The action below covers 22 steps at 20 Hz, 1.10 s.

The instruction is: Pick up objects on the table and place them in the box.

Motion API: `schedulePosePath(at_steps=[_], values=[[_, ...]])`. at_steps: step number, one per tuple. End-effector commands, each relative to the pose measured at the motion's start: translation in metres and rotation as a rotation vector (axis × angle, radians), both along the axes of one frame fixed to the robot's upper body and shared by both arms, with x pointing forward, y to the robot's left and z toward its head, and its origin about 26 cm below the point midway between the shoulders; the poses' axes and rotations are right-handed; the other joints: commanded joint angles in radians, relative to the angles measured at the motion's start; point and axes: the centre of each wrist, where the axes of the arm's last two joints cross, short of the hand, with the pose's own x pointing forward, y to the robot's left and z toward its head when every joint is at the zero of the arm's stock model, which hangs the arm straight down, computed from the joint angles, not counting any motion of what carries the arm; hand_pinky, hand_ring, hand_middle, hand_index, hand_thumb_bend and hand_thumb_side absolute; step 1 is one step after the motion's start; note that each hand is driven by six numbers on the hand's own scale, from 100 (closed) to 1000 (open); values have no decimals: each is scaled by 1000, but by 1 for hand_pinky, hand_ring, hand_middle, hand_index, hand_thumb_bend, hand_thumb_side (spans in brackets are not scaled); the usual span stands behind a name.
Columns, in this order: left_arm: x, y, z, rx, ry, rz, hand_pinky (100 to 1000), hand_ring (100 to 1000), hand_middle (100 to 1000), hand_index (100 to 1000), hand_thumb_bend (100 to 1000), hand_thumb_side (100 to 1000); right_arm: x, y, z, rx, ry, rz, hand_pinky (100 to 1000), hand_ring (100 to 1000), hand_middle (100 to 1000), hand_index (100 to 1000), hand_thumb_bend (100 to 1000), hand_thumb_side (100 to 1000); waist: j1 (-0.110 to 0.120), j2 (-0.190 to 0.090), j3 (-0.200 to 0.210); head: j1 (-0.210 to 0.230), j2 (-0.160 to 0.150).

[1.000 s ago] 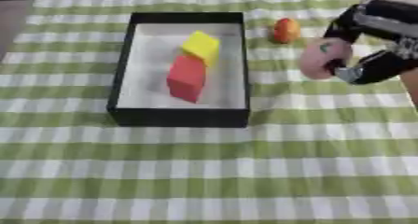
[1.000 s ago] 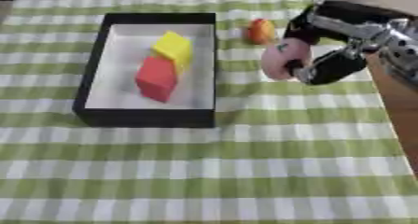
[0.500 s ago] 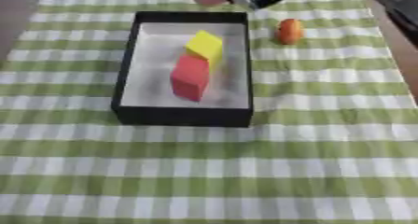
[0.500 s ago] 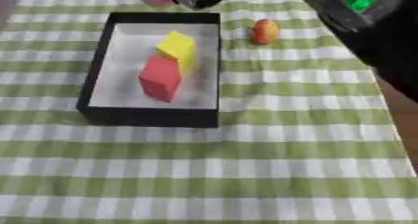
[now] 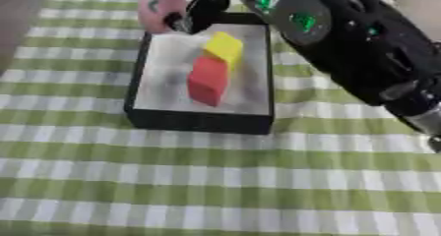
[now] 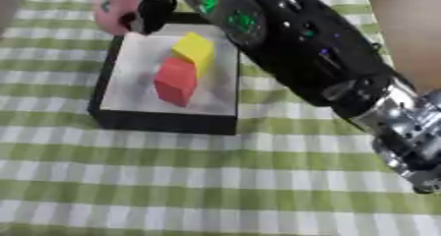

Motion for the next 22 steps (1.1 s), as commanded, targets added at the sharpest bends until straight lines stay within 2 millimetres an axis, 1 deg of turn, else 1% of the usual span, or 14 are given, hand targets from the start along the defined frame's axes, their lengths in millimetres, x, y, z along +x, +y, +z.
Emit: schedulePosePath(at_steps=[1,3,5,12,13,14,15,16,18,22], values=[[-2,3,14,39,-34,-1,727,739,771,844,574,417,12,0,-14,-42,11,-1,792,621,540,648,175,100,-9,-5,4,-9,1],[-3,4,13,36,-32,3,726,739,771,845,574,418,17,-3,-26,-60,30,-5,789,624,541,648,190,100,-9,-4,3,-9,1],[-3,4,12,34,-32,6,726,739,771,845,573,418,20,-6,-32,-70,36,-6,786,626,544,651,195,100,-9,-5,1,-6,1],[-3,4,12,34,-30,7,727,739,771,844,573,418,22,-8,-33,-69,26,-4,785,632,551,656,203,100,-9,-7,-4,-1,1],[-3,5,11,34,-27,8,727,713,771,845,575,418,21,-7,-31,-71,17,-3,799,702,620,725,345,100,-8,-10,-8,3,1],[-3,5,10,35,-25,9,727,713,771,845,575,418,21,-7,-28,-73,11,-2,799,702,620,725,345,100,-8,-12,-10,5,1],[-3,5,10,35,-23,9,727,712,771,847,578,418,20,-6,-26,-77,3,3,863,822,785,876,435,237,-7,-13,-12,6,1],[-3,5,9,34,-20,11,726,711,770,847,581,417,17,-5,-21,-84,-12,15,893,858,820,912,508,441,-7,-15,-14,9,1],[-4,6,7,33,-14,16,725,711,770,846,588,415,13,-4,-10,-83,-46,35,912,870,836,929,562,520,-6,-19,-18,12,1],[-4,8,5,33,-8,26,724,711,769,845,584,416,9,-12,14,-50,-82,38,919,871,837,931,567,511,-5,-25,-25,21,1]])
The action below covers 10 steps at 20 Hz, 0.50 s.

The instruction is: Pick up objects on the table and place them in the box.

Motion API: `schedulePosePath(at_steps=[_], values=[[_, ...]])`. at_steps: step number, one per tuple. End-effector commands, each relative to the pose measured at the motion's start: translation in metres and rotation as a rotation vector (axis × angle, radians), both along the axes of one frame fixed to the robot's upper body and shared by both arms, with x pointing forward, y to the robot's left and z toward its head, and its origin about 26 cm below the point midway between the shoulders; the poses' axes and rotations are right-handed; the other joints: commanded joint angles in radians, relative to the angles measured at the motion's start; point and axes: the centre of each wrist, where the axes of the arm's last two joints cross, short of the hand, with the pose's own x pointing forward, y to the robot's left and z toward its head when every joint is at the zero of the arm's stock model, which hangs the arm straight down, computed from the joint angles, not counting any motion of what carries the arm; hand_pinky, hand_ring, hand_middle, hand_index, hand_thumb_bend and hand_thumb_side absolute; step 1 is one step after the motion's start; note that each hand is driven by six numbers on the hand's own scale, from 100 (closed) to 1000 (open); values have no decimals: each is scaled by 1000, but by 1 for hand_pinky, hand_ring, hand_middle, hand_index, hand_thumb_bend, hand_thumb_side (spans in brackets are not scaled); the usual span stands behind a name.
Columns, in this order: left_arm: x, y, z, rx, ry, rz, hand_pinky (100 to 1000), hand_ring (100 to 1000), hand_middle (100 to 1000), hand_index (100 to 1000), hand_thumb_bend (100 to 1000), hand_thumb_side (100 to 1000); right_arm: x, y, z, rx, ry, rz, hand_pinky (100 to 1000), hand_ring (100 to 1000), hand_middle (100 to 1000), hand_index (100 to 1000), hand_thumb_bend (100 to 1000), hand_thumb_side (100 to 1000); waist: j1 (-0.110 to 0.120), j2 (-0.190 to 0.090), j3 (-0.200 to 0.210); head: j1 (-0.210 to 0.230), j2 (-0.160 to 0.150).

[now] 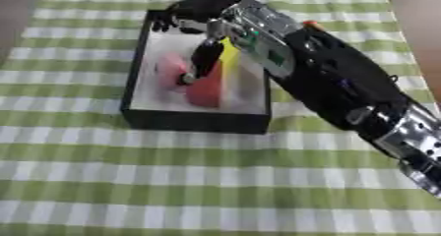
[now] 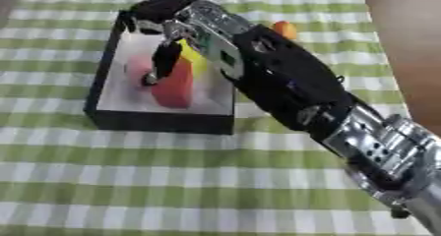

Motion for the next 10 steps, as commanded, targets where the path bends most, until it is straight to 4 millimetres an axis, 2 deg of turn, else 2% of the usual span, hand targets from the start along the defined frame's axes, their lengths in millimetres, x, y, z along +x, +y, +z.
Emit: schedulePosePath(at_steps=[1,5,10], values=[[-3,7,10,34,-22,22,724,710,769,845,586,414,-4,-11,35,40,-58,2,921,871,841,934,559,492,-4,-25,-4,10,-2],[-3,9,9,33,-19,33,724,711,769,845,590,413,-4,-27,61,85,-44,-15,922,882,879,948,524,409,-1,-28,-14,17,-2],[-4,11,8,31,-16,44,724,711,769,846,590,412,5,-52,81,104,29,-42,930,894,893,959,516,363,3,-30,-24,27,-2]])
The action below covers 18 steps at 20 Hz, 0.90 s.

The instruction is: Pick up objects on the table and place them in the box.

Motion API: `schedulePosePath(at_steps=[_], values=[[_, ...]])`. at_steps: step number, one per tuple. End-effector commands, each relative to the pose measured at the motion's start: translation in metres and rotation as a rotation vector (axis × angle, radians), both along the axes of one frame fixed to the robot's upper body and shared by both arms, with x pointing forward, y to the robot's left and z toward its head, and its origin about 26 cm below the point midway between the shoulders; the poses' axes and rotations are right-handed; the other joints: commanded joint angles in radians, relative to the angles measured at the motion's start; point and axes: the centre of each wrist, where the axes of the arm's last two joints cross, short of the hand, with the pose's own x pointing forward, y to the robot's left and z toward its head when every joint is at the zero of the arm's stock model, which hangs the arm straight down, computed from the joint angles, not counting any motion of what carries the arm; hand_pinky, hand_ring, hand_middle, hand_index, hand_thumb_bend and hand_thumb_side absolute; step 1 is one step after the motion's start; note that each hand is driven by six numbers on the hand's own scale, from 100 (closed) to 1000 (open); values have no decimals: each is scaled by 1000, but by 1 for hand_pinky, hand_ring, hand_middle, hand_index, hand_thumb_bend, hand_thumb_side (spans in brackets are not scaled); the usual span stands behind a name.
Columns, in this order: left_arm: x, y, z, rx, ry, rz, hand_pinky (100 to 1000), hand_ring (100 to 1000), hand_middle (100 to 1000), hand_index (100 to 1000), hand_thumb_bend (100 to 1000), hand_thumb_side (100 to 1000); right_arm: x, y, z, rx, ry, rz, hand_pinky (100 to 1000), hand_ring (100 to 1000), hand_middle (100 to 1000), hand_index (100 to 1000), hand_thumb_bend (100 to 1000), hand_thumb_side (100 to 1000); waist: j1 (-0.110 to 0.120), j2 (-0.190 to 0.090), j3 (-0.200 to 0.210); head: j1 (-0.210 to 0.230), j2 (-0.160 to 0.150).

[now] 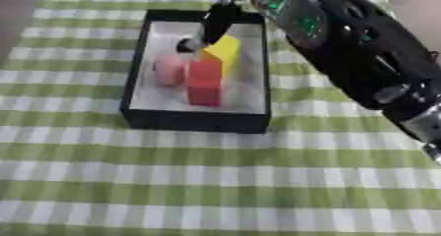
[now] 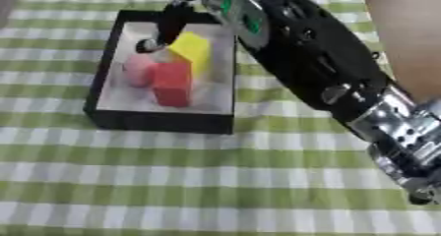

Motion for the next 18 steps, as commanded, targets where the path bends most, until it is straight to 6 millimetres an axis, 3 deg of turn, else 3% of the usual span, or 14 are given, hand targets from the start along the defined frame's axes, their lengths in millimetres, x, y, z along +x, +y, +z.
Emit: schedulePosePath(at_steps=[1,7,16,17,18], values=[[-2,8,10,33,-23,24,724,711,769,845,591,412,4,-22,29,23,15,-19,929,891,892,958,506,341,4,-29,-3,8,-2],[-3,10,9,33,-22,34,724,711,769,845,592,413,13,-70,46,75,20,-143,907,867,843,922,460,254,4,-24,-9,14,-2],[-4,13,13,34,-32,51,724,710,769,846,594,417,38,-176,20,-20,16,-416,926,898,858,922,451,290,-9,4,-7,13,-2],[-4,13,13,35,-35,50,724,710,769,846,594,416,39,-184,16,-33,16,-432,926,898,856,920,461,220,-10,7,-6,11,-2],[-3,12,14,35,-38,48,724,710,769,846,593,416,40,-190,13,-44,15,-445,926,898,857,920,450,286,-11,10,-3,9,-2]])
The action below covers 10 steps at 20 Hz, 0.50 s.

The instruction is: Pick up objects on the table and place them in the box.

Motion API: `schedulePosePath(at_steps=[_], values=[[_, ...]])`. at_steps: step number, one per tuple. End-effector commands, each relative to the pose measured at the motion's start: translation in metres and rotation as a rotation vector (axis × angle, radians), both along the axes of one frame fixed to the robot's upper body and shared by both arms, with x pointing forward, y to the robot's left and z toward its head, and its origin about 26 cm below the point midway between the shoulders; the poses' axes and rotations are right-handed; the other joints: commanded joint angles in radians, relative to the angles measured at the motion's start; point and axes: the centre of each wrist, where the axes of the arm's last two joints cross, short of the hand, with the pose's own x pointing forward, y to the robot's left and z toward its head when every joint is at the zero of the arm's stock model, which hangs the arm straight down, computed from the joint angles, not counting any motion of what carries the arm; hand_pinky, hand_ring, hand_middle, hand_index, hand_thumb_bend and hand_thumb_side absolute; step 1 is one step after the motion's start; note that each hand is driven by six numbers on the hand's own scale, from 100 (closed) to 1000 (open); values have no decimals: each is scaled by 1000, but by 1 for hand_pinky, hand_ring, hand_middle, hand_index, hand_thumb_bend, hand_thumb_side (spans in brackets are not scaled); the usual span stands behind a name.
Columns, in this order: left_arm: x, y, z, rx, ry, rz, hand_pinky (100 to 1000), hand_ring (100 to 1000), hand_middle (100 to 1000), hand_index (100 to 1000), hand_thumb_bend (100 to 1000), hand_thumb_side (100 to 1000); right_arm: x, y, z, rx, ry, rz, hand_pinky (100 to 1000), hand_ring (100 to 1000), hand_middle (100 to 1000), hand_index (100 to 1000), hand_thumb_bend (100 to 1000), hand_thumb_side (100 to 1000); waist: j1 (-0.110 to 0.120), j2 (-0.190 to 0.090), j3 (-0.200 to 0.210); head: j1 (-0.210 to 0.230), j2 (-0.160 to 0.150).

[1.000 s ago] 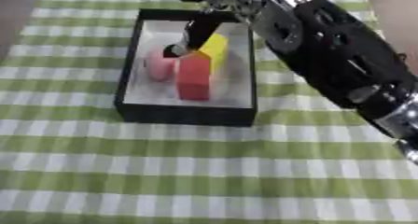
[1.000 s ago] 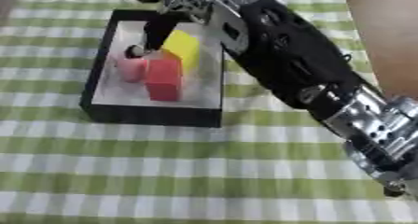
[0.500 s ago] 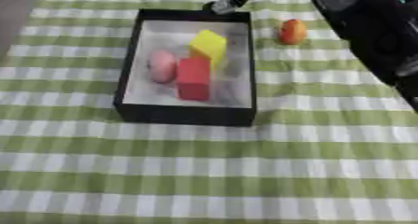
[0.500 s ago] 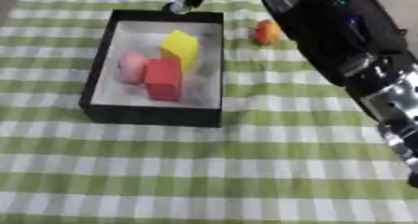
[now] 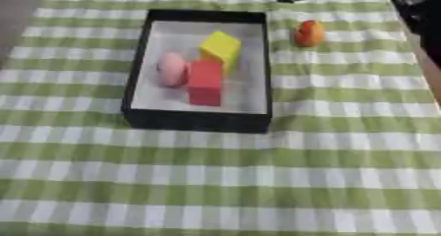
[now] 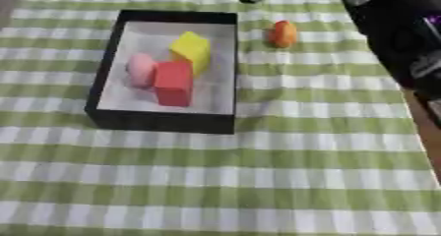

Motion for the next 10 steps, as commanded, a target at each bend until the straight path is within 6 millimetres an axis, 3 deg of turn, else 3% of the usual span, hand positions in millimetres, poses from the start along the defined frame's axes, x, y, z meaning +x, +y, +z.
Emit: schedulePosePath(at_steps=[1,10], values=[[-2,6,16,37,-40,12,724,710,769,846,593,416,0,-28,9,-42,-38,-56,926,898,858,921,452,289,-11,6,6,-5,-4],[-1,5,18,38,-43,7,725,709,769,848,592,418,6,-51,-11,-85,29,-60,924,896,850,906,455,281,-16,18,18,-8,-6]])
